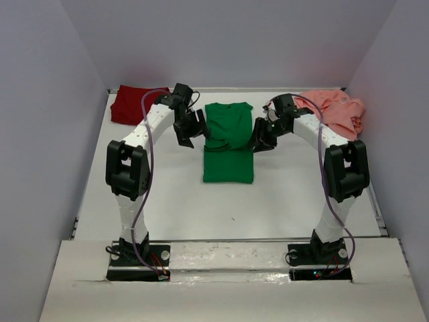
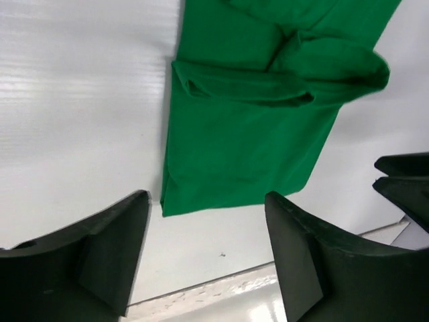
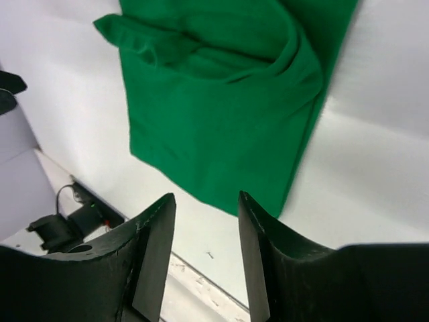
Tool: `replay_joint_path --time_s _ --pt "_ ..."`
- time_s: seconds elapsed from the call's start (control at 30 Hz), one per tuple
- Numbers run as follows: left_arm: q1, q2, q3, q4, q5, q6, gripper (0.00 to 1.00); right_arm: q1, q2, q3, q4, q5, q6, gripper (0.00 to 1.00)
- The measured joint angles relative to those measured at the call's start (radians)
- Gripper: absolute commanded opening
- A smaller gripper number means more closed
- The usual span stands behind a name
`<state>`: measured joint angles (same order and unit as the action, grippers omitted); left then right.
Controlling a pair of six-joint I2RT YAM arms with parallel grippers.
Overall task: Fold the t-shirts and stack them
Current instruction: Fold the tshirt
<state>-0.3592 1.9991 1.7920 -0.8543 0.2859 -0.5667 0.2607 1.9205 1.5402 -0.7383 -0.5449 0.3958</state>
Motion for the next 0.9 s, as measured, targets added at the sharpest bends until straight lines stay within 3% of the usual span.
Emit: replay_joint_path --time_s 0.03,0.07,0.1,0.43,0.9 --pt "0.001 -0.027 -0.042 0.018 0.013 -0.006 0.35 0.000 -0.014 -0.030 0.025 -0.020 0.006 0.41" --pt "0.002 -0.052 -0.084 0.037 0.024 0.000 0.10 0.000 -0.035 -0.074 0.055 -0.048 0.024 0.24" --pt "0.001 -0.072 -0.126 0.055 0.040 -0.008 0.00 0.000 -0.049 -0.110 0.082 -0.070 0.036 0.02" --pt "-0.030 -0.227 -0.611 0.409 0.224 -0.127 0.00 0.007 -0.064 -0.269 0.271 -0.190 0.138 0.00" --pt "-0.138 -0.258 -0.792 1.016 0.345 -0.411 0.00 0.071 0.013 -0.281 0.436 -0.224 0.227 0.00"
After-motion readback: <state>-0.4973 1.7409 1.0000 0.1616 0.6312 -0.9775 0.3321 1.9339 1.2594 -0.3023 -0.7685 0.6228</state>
